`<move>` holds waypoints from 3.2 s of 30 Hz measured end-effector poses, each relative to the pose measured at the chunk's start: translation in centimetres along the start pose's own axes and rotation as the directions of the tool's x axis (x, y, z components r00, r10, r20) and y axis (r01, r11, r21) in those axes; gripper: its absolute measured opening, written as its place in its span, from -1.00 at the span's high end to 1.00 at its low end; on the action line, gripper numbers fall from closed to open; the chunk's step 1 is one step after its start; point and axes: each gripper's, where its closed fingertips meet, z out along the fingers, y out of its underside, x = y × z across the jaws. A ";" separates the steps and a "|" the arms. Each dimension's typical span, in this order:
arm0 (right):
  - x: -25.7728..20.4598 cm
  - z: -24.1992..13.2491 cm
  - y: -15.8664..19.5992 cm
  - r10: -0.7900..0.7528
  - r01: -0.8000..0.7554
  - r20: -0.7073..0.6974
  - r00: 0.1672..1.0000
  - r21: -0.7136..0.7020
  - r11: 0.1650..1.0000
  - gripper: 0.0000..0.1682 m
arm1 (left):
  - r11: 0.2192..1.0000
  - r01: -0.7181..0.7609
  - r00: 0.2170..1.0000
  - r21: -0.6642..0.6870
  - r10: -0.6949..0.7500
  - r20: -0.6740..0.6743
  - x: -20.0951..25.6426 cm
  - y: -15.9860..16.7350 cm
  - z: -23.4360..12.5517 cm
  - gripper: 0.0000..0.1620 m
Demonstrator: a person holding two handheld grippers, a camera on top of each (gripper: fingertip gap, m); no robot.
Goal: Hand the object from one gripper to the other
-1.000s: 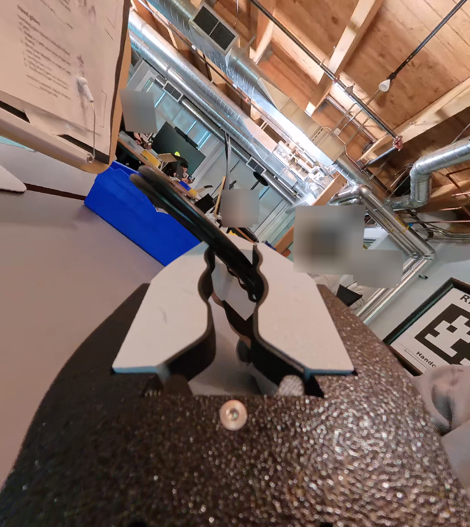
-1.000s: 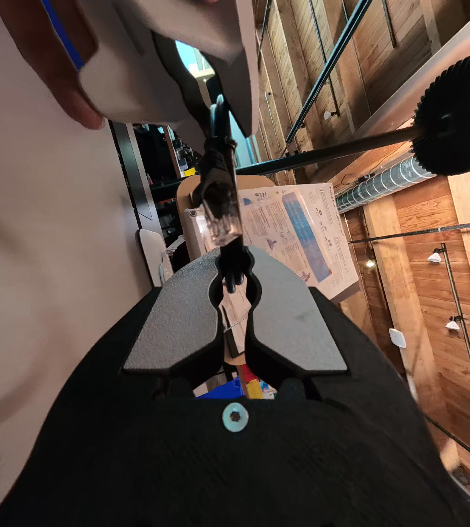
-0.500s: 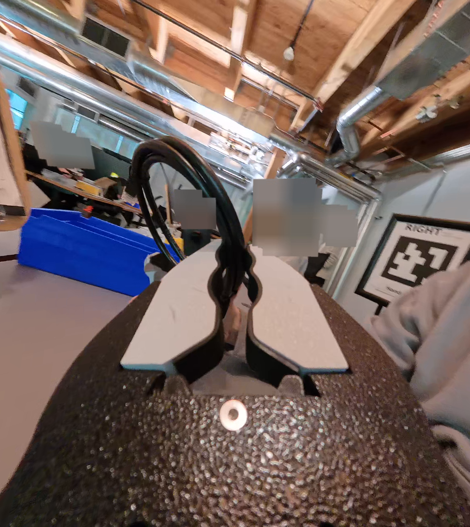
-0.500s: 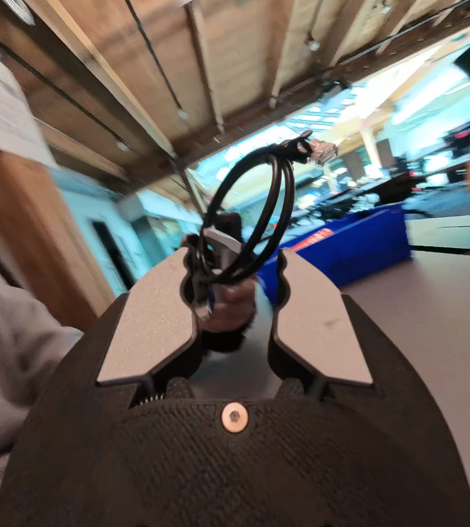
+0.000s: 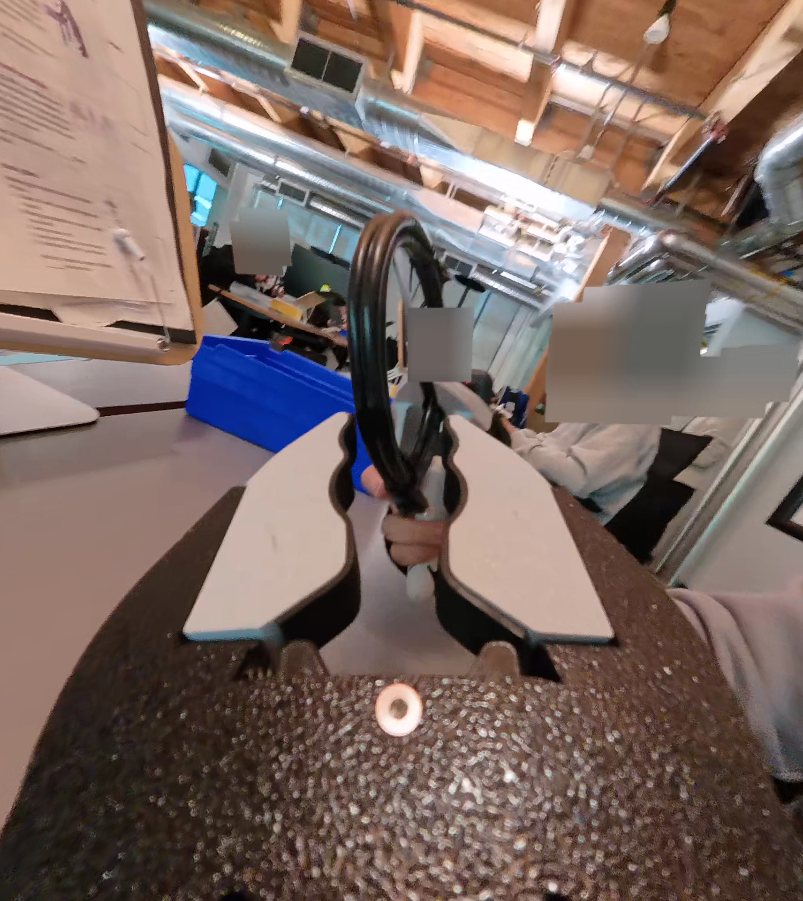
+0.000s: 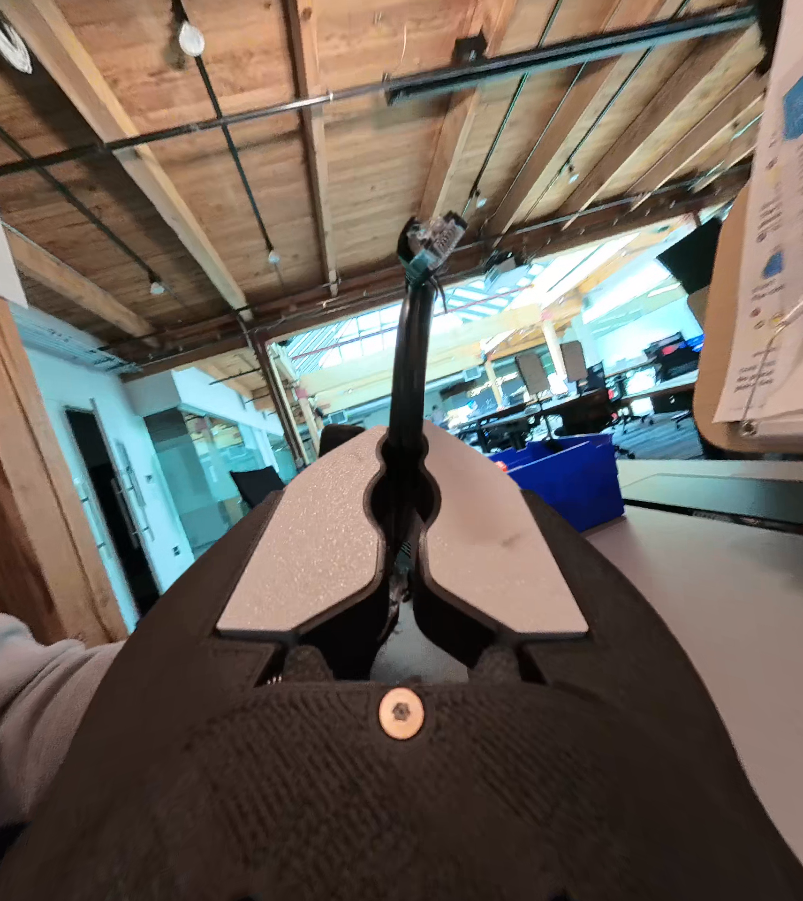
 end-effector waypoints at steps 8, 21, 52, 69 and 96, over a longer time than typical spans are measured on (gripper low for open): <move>-0.2 -0.2 -0.8 0.045 -0.047 0.022 0.999 0.097 0.994 0.93 | 0.995 0.001 1.000 -0.096 -0.001 -0.002 0.5 2.4 1.6 0.45; 3.0 -2.7 -1.6 -0.559 0.514 -0.250 0.791 -0.227 0.827 0.36 | 0.894 -0.213 0.953 -0.394 0.279 0.118 -1.8 4.2 -0.2 0.85; 7.4 -5.0 -2.6 0.144 -0.062 -0.535 0.832 0.169 0.984 0.84 | 0.719 -0.615 0.722 -0.323 0.678 0.134 0.0 3.5 2.1 0.22; 5.5 -0.8 1.9 0.161 -0.160 -0.394 0.905 0.037 0.986 0.56 | 0.762 -0.565 0.689 -0.317 0.647 0.327 -1.3 3.2 2.6 0.93; 4.4 -2.5 -2.7 -0.898 0.683 -0.355 0.260 -0.589 0.431 0.87 | 0.618 -0.669 0.612 -0.412 0.773 0.165 -0.2 2.9 2.0 0.60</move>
